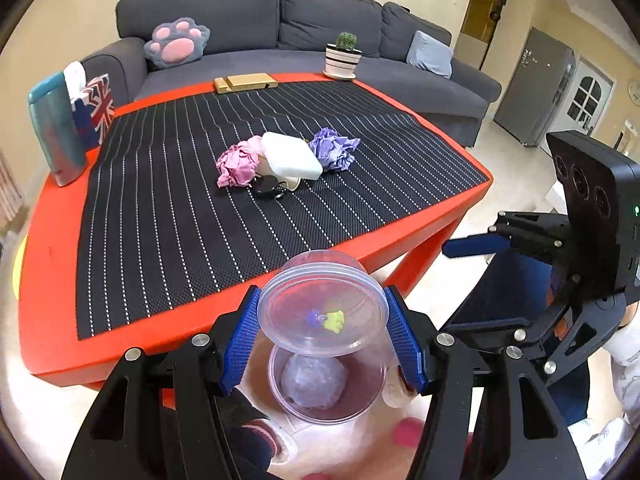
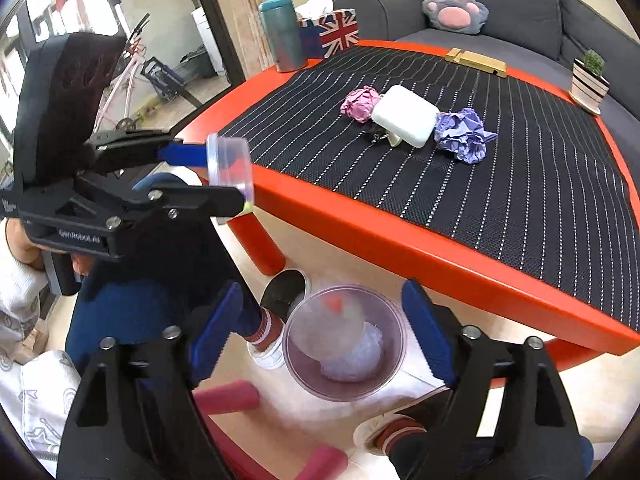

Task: Collect trash
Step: 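Carry both containers over the pink bin while the right gripper opens to drop its container, then open the left gripper over the pink bin to drop the round container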

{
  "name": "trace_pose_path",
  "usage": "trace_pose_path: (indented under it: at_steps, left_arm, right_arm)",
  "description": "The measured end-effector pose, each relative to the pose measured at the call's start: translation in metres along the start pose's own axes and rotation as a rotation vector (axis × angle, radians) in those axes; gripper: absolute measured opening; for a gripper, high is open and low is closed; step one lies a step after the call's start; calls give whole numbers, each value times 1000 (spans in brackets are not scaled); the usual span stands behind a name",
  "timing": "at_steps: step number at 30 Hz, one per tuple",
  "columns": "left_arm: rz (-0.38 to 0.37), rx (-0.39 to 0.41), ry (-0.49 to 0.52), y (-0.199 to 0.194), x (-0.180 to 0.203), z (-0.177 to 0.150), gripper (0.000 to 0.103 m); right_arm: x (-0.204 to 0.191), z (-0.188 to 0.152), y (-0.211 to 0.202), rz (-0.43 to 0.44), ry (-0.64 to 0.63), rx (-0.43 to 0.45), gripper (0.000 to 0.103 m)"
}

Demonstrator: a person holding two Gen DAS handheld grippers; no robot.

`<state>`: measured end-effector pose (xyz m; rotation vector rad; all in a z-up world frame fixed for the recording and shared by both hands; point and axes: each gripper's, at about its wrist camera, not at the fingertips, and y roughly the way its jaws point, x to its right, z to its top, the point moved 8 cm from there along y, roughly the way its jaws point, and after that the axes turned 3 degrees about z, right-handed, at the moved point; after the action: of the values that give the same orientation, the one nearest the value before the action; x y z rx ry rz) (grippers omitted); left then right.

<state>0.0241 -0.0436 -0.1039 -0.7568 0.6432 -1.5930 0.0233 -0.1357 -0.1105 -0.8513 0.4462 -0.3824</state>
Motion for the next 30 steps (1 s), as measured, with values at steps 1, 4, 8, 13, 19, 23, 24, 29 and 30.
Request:
trace_pose_path:
  at_steps: [1, 4, 8, 13, 19, 23, 24, 29, 30]
  left_arm:
    - [0, -2, 0, 1, 0, -1, 60]
    - [-2, -5, -1, 1, 0, -3, 60]
    - [-9, -12, 7, 2, 5, -6, 60]
    - [-22, -23, 24, 4, 13, -7, 60]
    - [-39, -36, 39, 9, 24, -10, 60]
    - [-50, -46, 52, 11, 31, -10, 60]
    - [-52, -46, 55, 11, 32, -10, 60]
    - [-64, -50, 71, 10, 40, -10, 60]
    - [-64, -47, 73, 9, 40, -9, 63]
  right_arm:
    - [2, 0, 1, -6, 7, -1, 84]
    - [5, 0, -1, -15, 16, 3, 87]
    - [10, 1, -5, -24, 29, 13, 88]
    - [16, 1, -12, -48, 40, 22, 90]
    - [25, 0, -19, -66, 60, 36, 90]
    - [30, -1, -25, -78, 70, 45, 90]
    - [31, -1, -26, -81, 71, 48, 90]
    - [36, 1, -34, -88, 87, 66, 91]
    - [38, 1, -36, -90, 90, 71, 91]
